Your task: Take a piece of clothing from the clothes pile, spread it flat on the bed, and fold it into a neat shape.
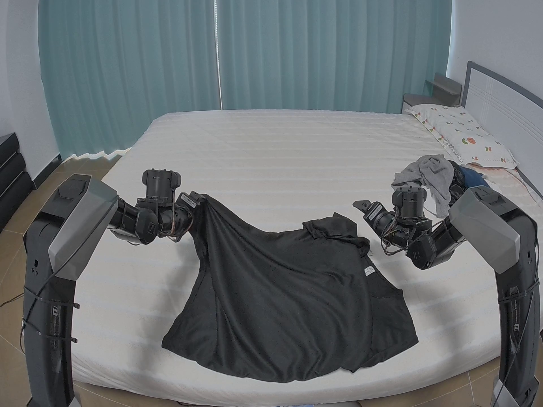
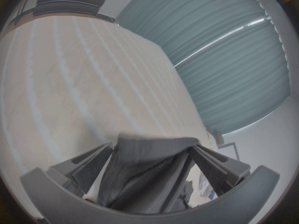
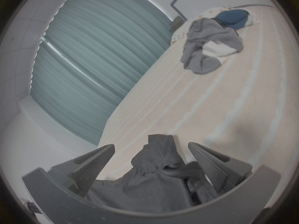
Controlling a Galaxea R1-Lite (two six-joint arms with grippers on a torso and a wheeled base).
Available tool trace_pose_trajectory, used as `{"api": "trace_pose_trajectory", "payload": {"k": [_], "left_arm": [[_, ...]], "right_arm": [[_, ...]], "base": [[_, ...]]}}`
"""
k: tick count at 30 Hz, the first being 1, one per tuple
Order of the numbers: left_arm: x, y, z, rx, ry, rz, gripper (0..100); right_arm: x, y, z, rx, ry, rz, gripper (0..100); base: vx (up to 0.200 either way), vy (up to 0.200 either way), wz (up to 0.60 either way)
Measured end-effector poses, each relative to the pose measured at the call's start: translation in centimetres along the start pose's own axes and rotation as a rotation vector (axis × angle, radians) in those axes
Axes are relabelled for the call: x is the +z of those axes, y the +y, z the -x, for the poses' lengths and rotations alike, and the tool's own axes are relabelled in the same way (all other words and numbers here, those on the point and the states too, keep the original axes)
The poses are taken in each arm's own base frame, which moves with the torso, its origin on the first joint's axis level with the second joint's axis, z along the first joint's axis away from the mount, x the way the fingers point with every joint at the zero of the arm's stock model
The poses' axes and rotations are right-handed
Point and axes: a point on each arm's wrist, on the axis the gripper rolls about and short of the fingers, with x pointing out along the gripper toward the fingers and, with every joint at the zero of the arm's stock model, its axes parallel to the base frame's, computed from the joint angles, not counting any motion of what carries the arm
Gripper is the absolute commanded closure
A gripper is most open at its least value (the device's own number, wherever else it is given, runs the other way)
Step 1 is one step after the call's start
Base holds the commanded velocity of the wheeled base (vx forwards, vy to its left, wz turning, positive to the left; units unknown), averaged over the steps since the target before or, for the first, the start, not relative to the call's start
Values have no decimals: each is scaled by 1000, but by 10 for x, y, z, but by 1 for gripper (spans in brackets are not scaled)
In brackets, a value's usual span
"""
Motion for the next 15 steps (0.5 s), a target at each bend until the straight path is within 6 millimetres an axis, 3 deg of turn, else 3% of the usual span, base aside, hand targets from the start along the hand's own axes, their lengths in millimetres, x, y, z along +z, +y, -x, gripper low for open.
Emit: {"api": "trace_pose_trajectory", "payload": {"k": [3,10,15], "left_arm": [[5,3,0,-8,-5,11,0],[-10,22,2,54,167,19,0],[-13,31,10,89,196,25,0]], "right_arm": [[-3,-1,3,-9,15,-9,0],[-9,-1,5,-41,53,-2,0],[-9,8,5,-41,73,5,0]], "base": [[0,0,0],[0,0,0],[0,0,0]]}}
